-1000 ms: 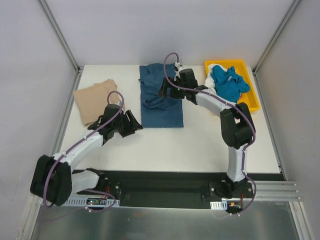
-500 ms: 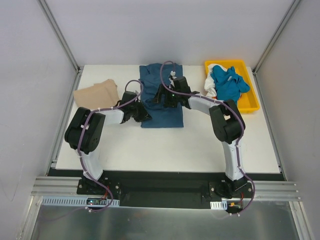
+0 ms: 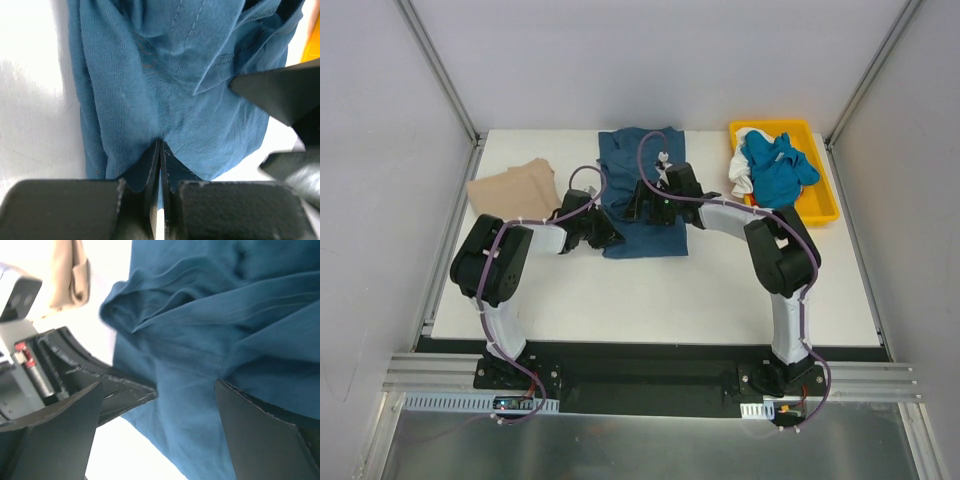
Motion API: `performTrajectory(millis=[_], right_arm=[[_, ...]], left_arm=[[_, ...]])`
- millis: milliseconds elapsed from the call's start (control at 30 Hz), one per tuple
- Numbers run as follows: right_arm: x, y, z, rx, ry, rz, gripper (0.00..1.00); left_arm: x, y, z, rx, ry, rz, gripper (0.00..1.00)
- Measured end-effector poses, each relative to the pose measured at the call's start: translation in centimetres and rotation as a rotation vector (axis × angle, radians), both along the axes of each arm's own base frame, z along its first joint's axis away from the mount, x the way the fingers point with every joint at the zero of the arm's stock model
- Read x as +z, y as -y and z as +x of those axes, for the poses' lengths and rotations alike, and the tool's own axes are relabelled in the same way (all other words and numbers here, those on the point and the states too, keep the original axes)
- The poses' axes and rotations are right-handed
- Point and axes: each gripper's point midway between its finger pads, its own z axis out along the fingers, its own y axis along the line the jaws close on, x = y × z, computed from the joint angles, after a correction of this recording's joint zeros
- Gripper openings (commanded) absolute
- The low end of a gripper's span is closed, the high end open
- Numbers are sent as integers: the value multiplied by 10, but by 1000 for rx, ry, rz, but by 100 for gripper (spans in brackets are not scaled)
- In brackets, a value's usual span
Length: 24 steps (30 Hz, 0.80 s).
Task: Fold and stack the t-shirts
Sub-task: Fold the folded rectangular tshirt in 1/3 of the way
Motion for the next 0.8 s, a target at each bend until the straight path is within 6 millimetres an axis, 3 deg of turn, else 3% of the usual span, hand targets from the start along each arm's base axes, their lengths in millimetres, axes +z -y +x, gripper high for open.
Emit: performTrajectory(millis=[200,433,633,700,800], right_arm=[[-2,-18,-16,53,-1,-8,97],[-13,-32,11,35,13,-16,97],[-4,-50,69,-35,126,-35,97],[10,-60,101,-79,191,-5,96],[38,-62,134,-136,264,33,97]], left_arm=[[0,-2,-6,-1,1,0,0],[0,-3,-14,-7,4,-15,0],[-1,-5,-29,-9,4,-46,0],[-3,-6,-40,-16,-9,-54,0],[-4,-9,-51,-16,-25,-58,0]])
